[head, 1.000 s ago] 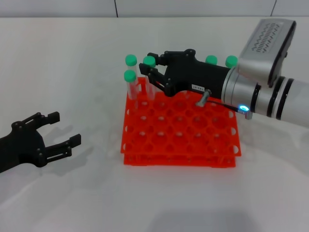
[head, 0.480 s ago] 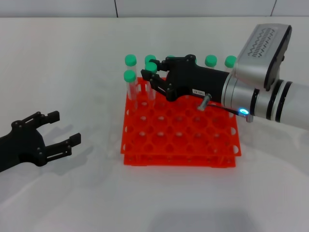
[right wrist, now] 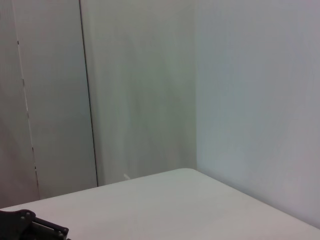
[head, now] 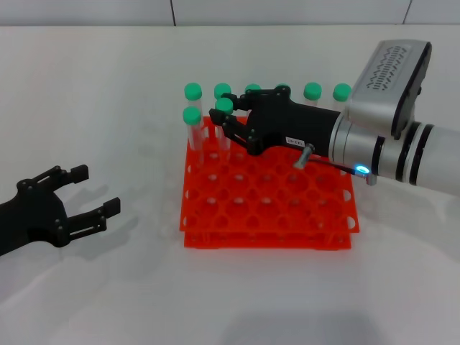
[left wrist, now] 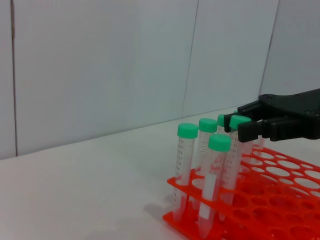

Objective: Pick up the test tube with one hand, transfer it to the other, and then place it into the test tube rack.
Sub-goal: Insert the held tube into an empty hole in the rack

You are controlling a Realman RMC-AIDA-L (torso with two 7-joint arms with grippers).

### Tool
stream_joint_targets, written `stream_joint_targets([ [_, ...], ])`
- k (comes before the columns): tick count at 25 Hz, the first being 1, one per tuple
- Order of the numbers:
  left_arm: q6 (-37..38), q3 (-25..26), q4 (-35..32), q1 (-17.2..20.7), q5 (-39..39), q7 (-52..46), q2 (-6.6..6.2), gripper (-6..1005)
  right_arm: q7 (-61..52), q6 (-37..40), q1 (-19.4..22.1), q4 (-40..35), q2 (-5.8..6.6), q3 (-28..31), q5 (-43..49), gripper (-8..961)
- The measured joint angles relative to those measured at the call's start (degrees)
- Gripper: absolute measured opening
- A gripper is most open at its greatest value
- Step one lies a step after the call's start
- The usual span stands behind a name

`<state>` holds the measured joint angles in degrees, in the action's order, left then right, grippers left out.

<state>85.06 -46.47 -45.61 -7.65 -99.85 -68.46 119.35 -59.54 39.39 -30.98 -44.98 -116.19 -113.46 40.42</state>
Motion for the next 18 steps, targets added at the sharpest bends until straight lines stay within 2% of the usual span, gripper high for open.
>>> stream_joint_targets([
  [11,0.0,0.0,0.0,0.0,-0.2,0.0,0.0,863,-0.2,0.6,0.5,-0.9,0.23,0.2,-0.2,453],
  [18,0.2,0.1,0.0,0.1,-0.3,0.0,-0.11,863,-0.9,5.7,4.8,-6.4,1.86,0.8,0.9,473],
])
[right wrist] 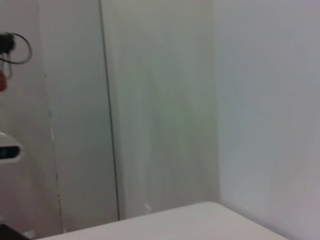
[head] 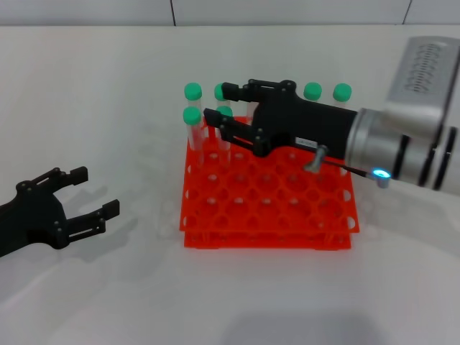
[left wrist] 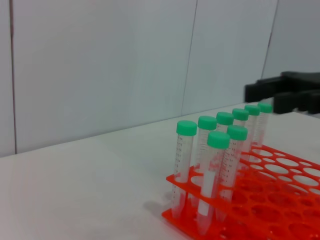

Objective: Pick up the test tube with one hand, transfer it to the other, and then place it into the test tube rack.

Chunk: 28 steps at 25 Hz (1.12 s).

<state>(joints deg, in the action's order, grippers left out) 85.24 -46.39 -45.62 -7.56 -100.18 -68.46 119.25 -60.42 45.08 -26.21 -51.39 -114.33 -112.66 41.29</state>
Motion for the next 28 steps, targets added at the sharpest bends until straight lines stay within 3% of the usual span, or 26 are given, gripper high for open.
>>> stream_joint_targets([
  [2,0.0,0.0,0.0,0.0,0.0,0.0,-0.08,864,-0.9,1.8,1.8,-2.2,0.79,1.3,2.6,479],
  [7,0.3,0.1,0.0,-0.9,0.0,-0.1,-0.15,864,-8.2,11.2,3.0,-2.3,1.11,10.6,15.1,495],
  [10,0.4,-0.1,0.3,-1.9,0.0,-0.3,-0.18,864,-12.6,22.3,2.8,0.9,0.96,21.2,24.9,505],
  [14,0.6,-0.1,0.4,-2.5,-0.1,-0.7,-0.44,865,-13.8,31.3,2.5,3.5,0.91,31.4,32.7,517],
  [18,1.2,-0.1,0.4,-3.2,-0.8,-1.6,-0.76,865,-14.5,33.0,2.5,3.8,1.34,34.0,36.6,658],
  [22,4.2,0.2,0.5,-5.2,-3.1,-4.8,-2.11,865,-15.3,33.3,2.4,4.0,1.56,35.3,38.9,756],
  [28,9.1,0.3,0.5,-6.5,-4.1,-7.1,-4.42,866,-17.0,34.8,0.1,8.1,2.88,37.3,42.1,881],
])
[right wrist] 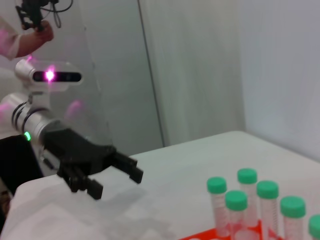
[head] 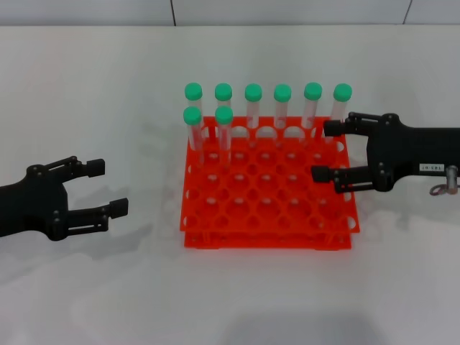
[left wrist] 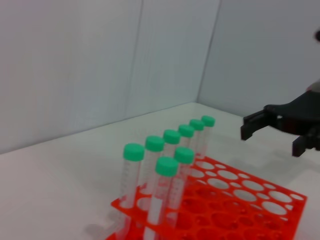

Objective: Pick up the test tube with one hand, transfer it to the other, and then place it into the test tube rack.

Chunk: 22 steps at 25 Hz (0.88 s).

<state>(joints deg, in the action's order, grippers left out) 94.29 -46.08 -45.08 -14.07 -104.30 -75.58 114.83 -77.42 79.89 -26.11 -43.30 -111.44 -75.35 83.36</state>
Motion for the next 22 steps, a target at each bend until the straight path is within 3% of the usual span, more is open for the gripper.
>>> stream_joint_targets([
  [9,3.1,0.0,-0.4,-1.7,-1.5,-1.2,-1.82,870,0.7,2.3,-1.5,3.2,1.12,0.0,2.9,874],
  [22,4.9,0.1,0.0,-4.5,-5.7,-2.9,-2.48,870,0.0,3.5,-1.5,3.9,2.39,0.1,4.1,873],
])
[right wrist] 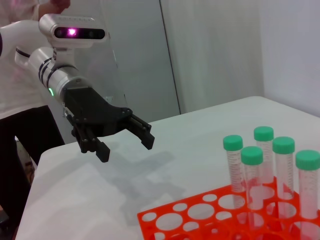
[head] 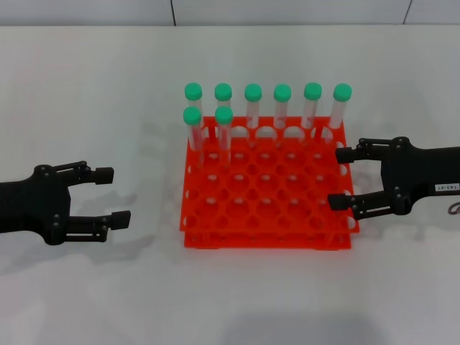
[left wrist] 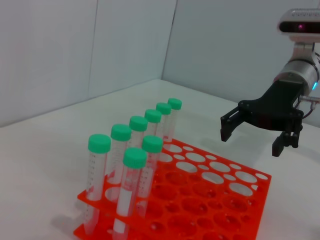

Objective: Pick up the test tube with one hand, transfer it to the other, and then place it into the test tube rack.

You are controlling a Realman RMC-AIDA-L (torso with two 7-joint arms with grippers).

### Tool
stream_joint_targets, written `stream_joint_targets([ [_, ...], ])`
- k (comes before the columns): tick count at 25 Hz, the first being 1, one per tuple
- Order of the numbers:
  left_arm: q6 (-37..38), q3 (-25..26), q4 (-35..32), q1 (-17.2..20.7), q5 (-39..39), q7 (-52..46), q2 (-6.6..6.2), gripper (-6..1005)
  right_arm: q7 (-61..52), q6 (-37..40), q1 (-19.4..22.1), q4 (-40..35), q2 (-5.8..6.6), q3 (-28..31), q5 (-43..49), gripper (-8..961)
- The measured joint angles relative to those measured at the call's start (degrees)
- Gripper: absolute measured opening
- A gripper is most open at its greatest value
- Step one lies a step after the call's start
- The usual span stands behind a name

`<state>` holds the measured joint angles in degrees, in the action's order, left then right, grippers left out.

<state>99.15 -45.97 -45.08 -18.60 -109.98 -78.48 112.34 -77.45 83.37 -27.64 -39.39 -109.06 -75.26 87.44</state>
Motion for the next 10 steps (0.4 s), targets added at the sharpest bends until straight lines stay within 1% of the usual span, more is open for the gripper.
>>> stream_joint_targets([
  [10,-0.3,0.0,-0.4,-0.4,-0.3,-0.9,-0.02,870,-0.1,0.0,0.0,0.1,-0.29,0.0,1.3,873],
])
